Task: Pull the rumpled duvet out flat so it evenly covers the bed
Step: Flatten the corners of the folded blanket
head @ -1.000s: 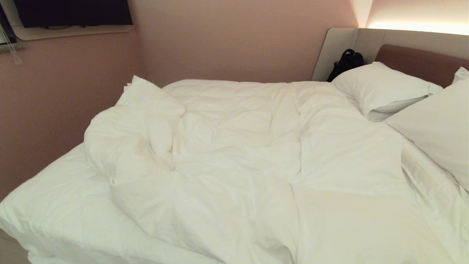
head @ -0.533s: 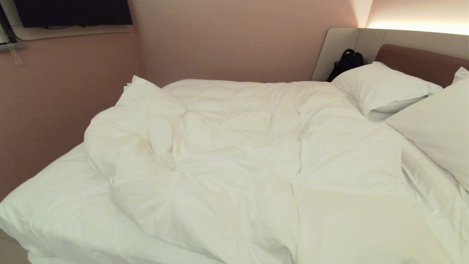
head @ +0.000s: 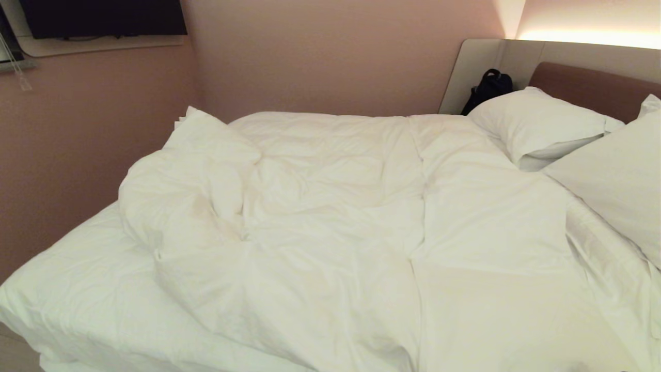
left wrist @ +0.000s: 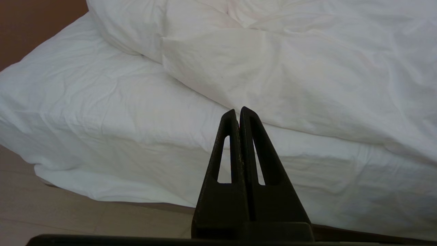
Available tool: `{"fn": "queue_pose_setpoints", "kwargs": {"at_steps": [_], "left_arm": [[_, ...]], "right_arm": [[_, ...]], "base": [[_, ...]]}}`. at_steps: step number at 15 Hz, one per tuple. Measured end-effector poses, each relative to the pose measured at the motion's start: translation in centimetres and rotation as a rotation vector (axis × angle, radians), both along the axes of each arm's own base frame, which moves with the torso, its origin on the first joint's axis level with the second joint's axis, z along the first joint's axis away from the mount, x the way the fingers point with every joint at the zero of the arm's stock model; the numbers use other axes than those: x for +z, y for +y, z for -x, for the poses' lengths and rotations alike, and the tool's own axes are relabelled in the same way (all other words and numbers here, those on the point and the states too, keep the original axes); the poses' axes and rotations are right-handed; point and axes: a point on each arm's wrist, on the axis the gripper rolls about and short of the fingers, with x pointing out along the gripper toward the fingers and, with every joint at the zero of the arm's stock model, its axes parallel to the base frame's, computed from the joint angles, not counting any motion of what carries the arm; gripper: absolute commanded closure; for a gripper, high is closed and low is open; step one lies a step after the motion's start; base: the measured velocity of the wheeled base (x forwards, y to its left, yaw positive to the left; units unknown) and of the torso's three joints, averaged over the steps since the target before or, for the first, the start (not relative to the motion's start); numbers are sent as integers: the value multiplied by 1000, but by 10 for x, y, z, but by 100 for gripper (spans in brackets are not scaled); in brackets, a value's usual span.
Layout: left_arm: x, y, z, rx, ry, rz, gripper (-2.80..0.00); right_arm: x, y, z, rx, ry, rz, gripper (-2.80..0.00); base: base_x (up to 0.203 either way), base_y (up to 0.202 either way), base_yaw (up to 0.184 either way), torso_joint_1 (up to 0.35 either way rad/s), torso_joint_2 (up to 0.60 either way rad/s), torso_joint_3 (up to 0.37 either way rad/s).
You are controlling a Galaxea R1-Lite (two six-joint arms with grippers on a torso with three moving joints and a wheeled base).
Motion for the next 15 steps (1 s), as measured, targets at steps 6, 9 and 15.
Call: {"fn": "queue_pose_setpoints", "kwargs": {"at_steps": [6,9,15], "left_arm": [[0,0,0,0,0,0,0],[0,0,0,1,-1,-1,0],[0,0,0,0,0,-1,0]], "right_arm": [[-20,1,-24,143,-22,-51,0],[-10,6,-34,189,-96,2,0],[37,32,-45,233,-252,86,0]], "base": [[0,0,0,0,0,0],[0,0,0,0,0,0],[0,0,0,0,0,0]]}}
